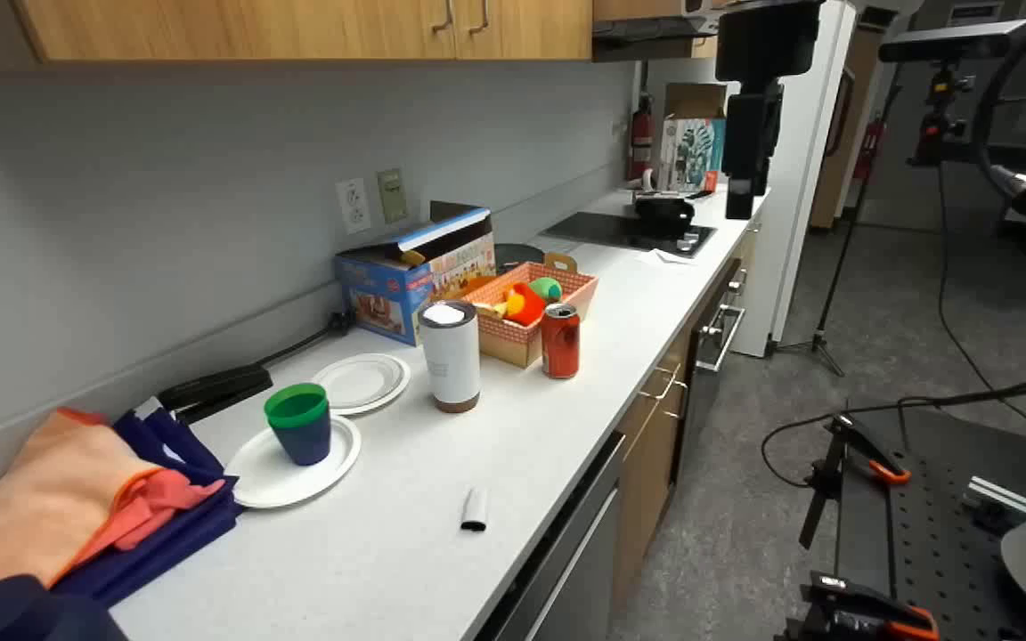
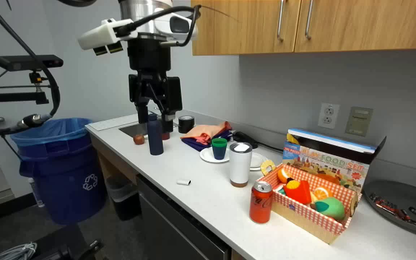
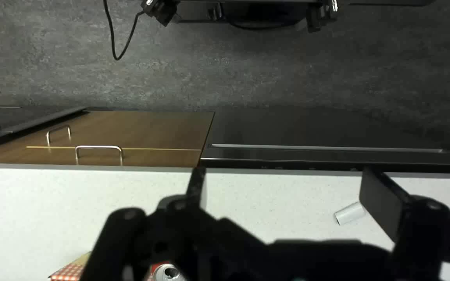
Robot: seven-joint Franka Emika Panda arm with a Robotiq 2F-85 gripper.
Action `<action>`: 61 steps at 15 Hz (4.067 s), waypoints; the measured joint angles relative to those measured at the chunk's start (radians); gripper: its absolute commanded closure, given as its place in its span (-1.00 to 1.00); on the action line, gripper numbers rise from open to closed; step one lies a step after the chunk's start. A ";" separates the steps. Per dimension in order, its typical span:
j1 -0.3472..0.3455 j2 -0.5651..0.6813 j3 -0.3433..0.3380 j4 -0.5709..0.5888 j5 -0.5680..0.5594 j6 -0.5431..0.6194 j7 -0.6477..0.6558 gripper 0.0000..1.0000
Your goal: Open the left door of the first upper cabinet on the left
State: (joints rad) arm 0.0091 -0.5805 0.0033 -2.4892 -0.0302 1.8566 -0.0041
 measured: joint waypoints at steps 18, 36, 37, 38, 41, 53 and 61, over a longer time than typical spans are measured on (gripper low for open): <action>0.000 0.002 0.000 0.000 0.000 0.000 0.000 -1.00; -0.064 0.004 0.044 -0.087 -0.125 0.462 0.178 -1.00; -0.064 0.004 0.045 -0.088 -0.125 0.462 0.178 -1.00; -0.064 0.005 0.046 -0.088 -0.125 0.462 0.178 -1.00; -0.064 0.005 0.046 -0.088 -0.125 0.462 0.178 -1.00; -0.066 0.337 0.062 0.222 -0.171 0.528 0.178 -1.00; -0.066 0.387 0.061 0.290 -0.177 0.495 0.178 -1.00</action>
State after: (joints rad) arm -0.0565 -0.1936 0.0640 -2.1992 -0.2076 2.3517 0.1736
